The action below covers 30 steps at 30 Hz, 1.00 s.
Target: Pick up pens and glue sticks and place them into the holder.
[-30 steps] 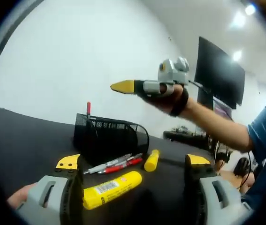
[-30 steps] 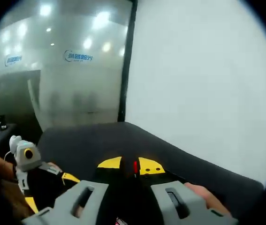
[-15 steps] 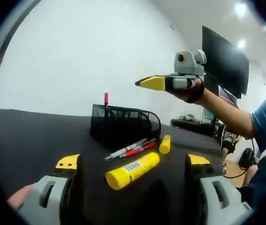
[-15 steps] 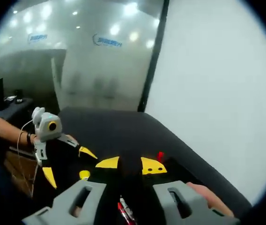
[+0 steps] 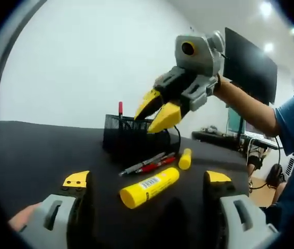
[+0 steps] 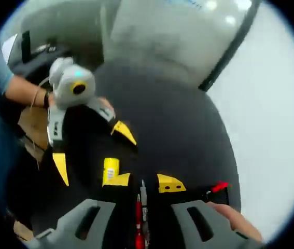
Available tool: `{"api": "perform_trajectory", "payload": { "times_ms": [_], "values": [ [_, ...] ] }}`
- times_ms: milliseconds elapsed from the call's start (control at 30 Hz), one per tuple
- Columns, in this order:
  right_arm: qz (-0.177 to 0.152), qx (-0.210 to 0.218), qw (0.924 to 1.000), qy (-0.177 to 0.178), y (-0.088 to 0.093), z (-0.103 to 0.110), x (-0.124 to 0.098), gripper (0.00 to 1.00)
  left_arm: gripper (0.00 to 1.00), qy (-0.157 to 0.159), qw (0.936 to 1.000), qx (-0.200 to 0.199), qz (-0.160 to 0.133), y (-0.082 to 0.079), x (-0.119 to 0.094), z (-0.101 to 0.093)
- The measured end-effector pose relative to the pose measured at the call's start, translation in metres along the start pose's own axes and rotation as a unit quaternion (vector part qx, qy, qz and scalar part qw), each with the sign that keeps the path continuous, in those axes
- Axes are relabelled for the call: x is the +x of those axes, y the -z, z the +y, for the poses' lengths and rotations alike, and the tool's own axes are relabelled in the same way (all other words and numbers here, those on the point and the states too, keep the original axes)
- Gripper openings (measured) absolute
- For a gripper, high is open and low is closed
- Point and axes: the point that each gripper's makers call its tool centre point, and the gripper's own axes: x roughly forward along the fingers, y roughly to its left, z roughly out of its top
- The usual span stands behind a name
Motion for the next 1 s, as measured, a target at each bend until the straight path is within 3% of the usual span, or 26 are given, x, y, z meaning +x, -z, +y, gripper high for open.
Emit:
{"api": "perform_trajectory", "payload": {
  "times_ms": [100, 267, 500, 633, 1000],
  "values": [
    [0.04, -0.013, 0.9991, -0.006, 0.01, -0.004, 0.013, 0.15, 0.87, 0.0, 1.0, -0.005, -0.001, 0.0, 0.0, 0.001],
    [0.074, -0.019, 0.9969, -0.022, 0.019, -0.007, 0.032, 0.14, 0.86, -0.003, 0.9999, -0.012, -0.005, -0.002, 0.0, 0.002],
    [0.161, -0.056, 0.9844, -0.043, 0.048, 0.001, 0.051, 0.12, 0.86, 0.0, 1.0, -0.005, 0.005, 0.002, 0.001, 0.001],
    [0.179, -0.063, 0.9812, -0.037, 0.059, 0.001, 0.061, 0.12, 0.86, 0.001, 1.0, -0.006, 0.004, 0.001, 0.001, 0.001],
    [0.182, -0.05, 0.9815, -0.031, 0.062, -0.006, 0.071, 0.12, 0.86, 0.001, 1.0, -0.006, 0.004, 0.002, 0.001, 0.001]
  ]
}}
